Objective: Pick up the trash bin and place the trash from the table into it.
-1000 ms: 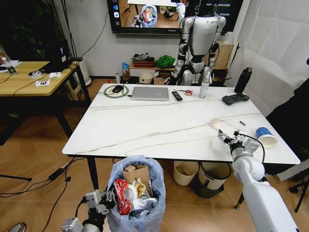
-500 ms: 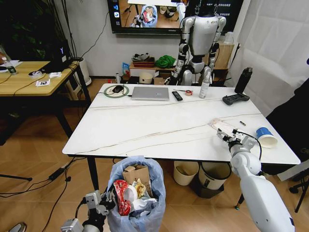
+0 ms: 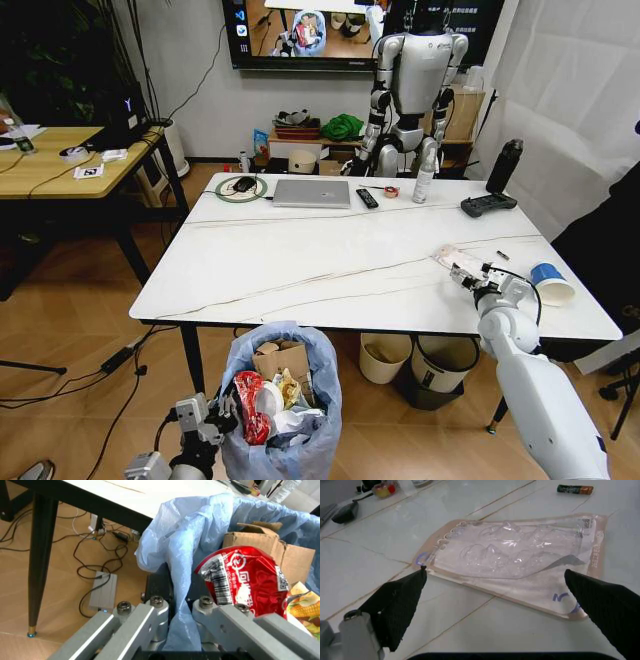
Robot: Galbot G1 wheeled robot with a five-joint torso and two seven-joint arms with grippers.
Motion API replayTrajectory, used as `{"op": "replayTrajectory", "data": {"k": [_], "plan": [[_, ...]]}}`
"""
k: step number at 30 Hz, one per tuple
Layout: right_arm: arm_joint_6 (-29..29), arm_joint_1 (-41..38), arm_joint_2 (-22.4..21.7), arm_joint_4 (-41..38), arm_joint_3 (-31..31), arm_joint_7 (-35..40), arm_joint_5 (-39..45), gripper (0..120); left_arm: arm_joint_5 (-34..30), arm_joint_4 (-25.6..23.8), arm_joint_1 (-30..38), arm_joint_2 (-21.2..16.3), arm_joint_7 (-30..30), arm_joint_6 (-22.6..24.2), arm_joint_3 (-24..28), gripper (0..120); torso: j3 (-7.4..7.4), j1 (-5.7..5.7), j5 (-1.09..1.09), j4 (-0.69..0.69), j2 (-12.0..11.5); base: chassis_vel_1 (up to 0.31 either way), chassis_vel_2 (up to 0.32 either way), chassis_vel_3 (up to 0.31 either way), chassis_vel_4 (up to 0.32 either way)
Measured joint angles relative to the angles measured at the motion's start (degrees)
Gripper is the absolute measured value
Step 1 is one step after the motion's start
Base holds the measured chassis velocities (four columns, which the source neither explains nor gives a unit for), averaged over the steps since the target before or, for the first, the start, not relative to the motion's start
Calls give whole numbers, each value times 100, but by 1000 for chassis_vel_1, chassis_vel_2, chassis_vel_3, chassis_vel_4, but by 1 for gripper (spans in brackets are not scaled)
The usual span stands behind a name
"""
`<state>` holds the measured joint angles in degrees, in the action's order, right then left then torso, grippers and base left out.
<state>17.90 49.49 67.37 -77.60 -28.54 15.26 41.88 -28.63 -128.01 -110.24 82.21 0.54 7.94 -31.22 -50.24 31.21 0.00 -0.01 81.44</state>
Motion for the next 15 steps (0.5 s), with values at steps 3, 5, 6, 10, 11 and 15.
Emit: {"op": "replayTrajectory", "data": {"k": [3,5,6,10,11,15], "plan": [[-1,-57,-3,65,4,0,-2,100,-8,0,8,0,0,0,-2,1,0,0,0,0,0,0,0,0,0],[-1,-93,-6,108,5,0,-2,100,-9,9,11,1,0,0,-1,1,0,0,0,0,0,0,0,0,0],[-1,-93,-6,108,5,0,-2,100,-9,9,11,1,0,0,-1,1,0,0,0,0,0,0,0,0,0],[-4,-137,-16,174,12,0,-2,100,-16,18,17,-1,0,-1,-8,0,0,0,0,0,0,0,0,0,0],[-4,-147,-17,183,14,-1,-2,100,-17,18,17,-1,0,-1,-9,0,0,0,0,0,0,0,0,0,0],[-6,-185,-21,214,29,-4,-2,100,-19,18,20,2,0,0,-11,0,0,0,0,0,0,0,0,0,0]]}}
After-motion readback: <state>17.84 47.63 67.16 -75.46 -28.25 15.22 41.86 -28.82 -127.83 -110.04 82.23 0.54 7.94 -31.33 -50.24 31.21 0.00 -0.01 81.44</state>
